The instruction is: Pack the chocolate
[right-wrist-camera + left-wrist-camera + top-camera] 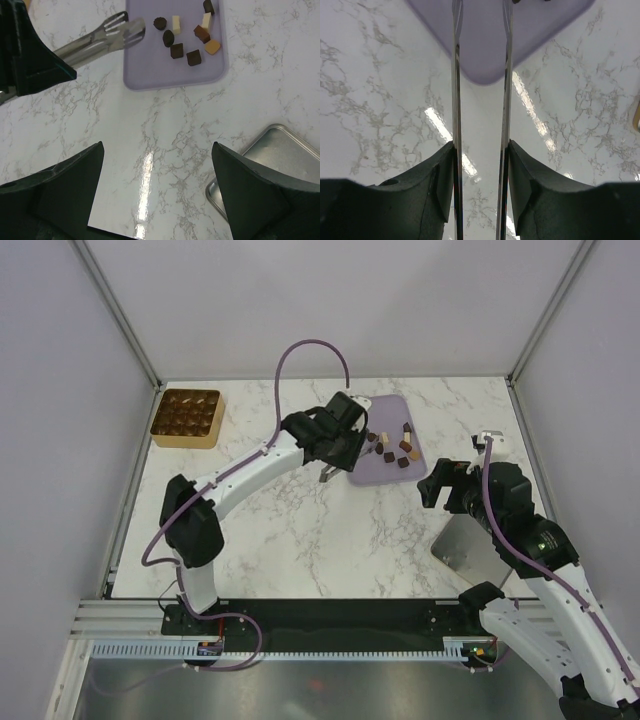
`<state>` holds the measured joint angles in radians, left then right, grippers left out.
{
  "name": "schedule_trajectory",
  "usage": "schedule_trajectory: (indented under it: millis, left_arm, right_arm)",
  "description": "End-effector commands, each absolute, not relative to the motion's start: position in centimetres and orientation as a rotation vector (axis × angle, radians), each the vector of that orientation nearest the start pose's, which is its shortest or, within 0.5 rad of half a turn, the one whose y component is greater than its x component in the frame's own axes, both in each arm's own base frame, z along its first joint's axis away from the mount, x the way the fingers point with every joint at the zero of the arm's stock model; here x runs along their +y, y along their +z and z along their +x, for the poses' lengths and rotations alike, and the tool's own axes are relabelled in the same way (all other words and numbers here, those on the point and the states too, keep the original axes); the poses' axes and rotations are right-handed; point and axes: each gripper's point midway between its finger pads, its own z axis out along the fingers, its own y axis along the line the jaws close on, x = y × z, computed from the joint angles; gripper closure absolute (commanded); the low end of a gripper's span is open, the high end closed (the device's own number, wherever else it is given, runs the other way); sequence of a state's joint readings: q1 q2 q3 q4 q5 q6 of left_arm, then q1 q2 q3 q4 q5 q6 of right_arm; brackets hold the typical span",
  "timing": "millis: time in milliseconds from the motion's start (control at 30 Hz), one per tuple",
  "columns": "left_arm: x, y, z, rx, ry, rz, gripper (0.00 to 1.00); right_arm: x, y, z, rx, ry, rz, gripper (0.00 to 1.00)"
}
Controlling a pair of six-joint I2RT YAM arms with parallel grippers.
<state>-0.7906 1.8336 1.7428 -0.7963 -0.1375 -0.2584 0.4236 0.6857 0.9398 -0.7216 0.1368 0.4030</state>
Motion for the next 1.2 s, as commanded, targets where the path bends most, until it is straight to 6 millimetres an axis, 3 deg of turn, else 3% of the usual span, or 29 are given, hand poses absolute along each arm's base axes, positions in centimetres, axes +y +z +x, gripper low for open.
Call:
schedule_trajectory:
  millis: [0,233,467,767,1167]
  left_arm:
    - [-35.4,18.5,33.3,2.376,-0.373,0.594,0.49]
    - [-38.3,15.0,32.2,2.409,-0.368,0.667,0.48]
    - [-40.3,12.2,33.3,2.423,-0.346,0.697,0.49]
    - [-40.7,11.0,34.6,2.416,-0.288,0.699,0.50]
    - [-40.5,10.0,34.6,2.431,-0.251,0.723,0.57]
  right_arm:
    - [8.9,27.0,22.7,2.007,0.366,0.069,0.02]
    - [8.8,26.9,22.9,2.007,0.353,0.067,0.02]
    - [8.7,26.8,23.0,2.007,0.340,0.063,0.03]
    - [8.5,26.5,23.0,2.007,0.323,0.065,0.02]
    - [8.5,26.7,23.2,1.997,0.324,0.061,0.03]
